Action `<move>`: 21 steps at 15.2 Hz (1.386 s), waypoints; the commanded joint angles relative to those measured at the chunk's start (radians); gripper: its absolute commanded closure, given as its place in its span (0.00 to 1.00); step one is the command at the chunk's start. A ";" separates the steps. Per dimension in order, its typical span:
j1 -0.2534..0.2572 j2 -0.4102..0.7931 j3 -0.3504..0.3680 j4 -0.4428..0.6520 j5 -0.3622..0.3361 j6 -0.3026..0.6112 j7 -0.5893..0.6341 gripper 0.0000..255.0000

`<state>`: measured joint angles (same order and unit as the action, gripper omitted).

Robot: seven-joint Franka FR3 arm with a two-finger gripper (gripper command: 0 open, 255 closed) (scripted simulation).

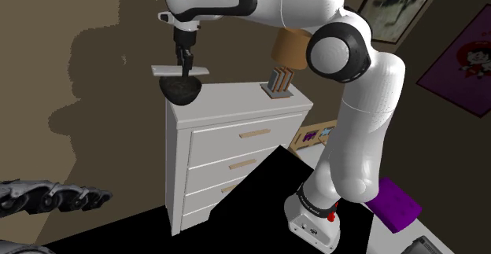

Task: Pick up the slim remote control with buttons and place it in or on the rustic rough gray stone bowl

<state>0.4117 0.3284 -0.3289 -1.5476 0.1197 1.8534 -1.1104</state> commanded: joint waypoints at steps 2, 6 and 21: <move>0.001 0.006 0.001 -0.032 0.003 0.039 -0.002 1.00; 0.001 0.017 0.004 -0.072 0.008 0.088 -0.006 1.00; 0.001 0.019 0.004 -0.078 0.009 0.097 -0.007 0.00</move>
<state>0.4132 0.3475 -0.3249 -1.6260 0.1287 1.9505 -1.1171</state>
